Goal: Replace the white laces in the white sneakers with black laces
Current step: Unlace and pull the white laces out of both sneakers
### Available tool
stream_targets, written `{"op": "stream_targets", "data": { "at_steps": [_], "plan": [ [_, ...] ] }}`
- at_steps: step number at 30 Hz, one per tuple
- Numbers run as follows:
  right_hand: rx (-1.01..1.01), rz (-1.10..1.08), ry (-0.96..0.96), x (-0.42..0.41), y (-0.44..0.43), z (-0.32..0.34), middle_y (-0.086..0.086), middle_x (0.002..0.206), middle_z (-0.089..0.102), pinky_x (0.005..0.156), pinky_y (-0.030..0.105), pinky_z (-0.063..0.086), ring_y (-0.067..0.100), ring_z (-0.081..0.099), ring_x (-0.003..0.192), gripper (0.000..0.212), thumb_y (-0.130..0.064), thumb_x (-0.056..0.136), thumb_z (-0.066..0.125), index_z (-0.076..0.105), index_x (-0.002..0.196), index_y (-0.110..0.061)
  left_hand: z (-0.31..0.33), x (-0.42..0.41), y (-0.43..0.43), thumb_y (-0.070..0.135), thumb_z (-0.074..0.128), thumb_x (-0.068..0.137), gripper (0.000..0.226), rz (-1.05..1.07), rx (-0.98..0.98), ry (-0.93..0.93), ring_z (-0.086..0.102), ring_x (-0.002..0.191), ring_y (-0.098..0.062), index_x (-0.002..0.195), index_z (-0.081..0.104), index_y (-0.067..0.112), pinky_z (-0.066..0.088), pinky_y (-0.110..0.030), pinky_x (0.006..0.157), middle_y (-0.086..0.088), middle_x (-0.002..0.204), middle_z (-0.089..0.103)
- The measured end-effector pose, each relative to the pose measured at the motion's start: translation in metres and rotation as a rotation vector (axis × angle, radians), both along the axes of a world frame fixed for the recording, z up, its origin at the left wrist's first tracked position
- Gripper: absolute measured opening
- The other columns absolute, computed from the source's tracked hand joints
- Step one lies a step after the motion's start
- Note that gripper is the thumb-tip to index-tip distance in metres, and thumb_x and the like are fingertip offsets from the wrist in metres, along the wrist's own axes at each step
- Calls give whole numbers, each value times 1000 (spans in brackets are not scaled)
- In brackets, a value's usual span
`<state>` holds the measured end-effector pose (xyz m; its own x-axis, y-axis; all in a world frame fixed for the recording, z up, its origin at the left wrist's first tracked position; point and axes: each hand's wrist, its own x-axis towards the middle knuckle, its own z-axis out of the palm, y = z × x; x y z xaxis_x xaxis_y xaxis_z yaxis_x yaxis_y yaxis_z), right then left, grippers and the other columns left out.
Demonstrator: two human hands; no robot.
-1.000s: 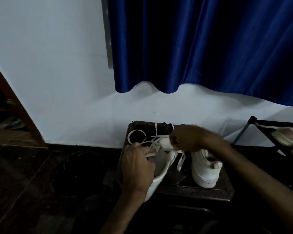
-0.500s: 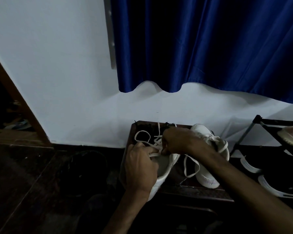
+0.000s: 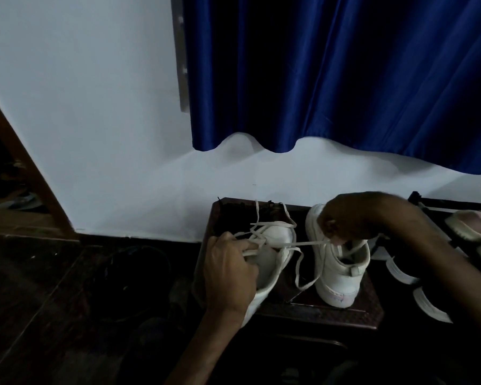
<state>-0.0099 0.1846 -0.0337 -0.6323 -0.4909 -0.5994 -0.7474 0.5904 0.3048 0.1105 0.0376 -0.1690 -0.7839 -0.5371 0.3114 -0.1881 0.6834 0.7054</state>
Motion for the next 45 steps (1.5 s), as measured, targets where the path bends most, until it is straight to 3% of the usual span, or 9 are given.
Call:
{"op": "stream_targets", "data": {
  "at_steps": [4,7,13,18,22,29,35,40,45],
  "plan": [
    [-177,-124,111,-1,-7,-5,-2,93,62,77,32,50,19,62,94,17,-39,86,67,63,92,-24,-5,-1,0,5,71,67,33,2,3,9,55,91,-15,91,79,26,52,-32,78,10,86,60],
    [-455,-106,116,7,-41,-34,2,105,65,75,32,48,23,62,99,35,-50,81,70,64,93,-18,-4,-1,0,5,70,69,33,-1,-5,11,55,92,-16,92,79,27,51,-31,77,10,85,59],
    [-464,-21,196,16,-64,-73,8,120,63,82,37,50,28,62,111,36,-35,87,65,62,114,-12,-2,0,1,5,66,71,36,16,-44,0,50,92,-16,95,78,29,43,-25,76,8,85,58],
    [-301,11,152,7,-37,-45,0,108,67,72,30,47,24,63,102,20,-34,86,64,70,101,-21,-5,-2,0,6,76,65,35,0,7,13,54,87,-15,90,78,30,49,-26,73,12,81,58],
    [-80,-153,142,-6,-1,-3,-8,81,60,83,35,54,19,63,91,15,-39,81,72,65,84,-26,-5,-2,-1,5,79,63,35,-16,38,13,57,87,-15,89,78,29,53,-28,74,14,80,58],
    [-507,-105,40,13,-45,-47,2,103,68,80,36,53,22,64,100,39,-53,79,71,71,97,-19,-2,-1,1,7,75,67,32,-11,-5,17,56,86,-16,89,79,30,50,-27,73,12,80,57],
    [-470,-44,197,16,-53,-73,12,113,66,75,34,48,32,64,105,24,-26,90,60,64,104,-6,-3,-2,-1,5,70,67,36,-12,-15,11,56,86,-17,91,79,30,49,-28,72,11,82,58],
    [-485,-40,109,13,-50,-67,7,117,65,84,36,52,28,62,109,27,-30,89,60,65,109,-13,-5,-2,-2,3,69,65,38,-6,-14,11,57,83,-18,90,79,30,49,-29,70,11,80,57],
    [-416,43,171,13,-65,-71,7,115,64,71,33,41,27,62,109,31,-40,85,69,61,102,-15,-1,0,1,1,63,68,40,-14,-11,7,54,87,-17,92,78,29,44,-23,71,9,83,58]
  ]
}}
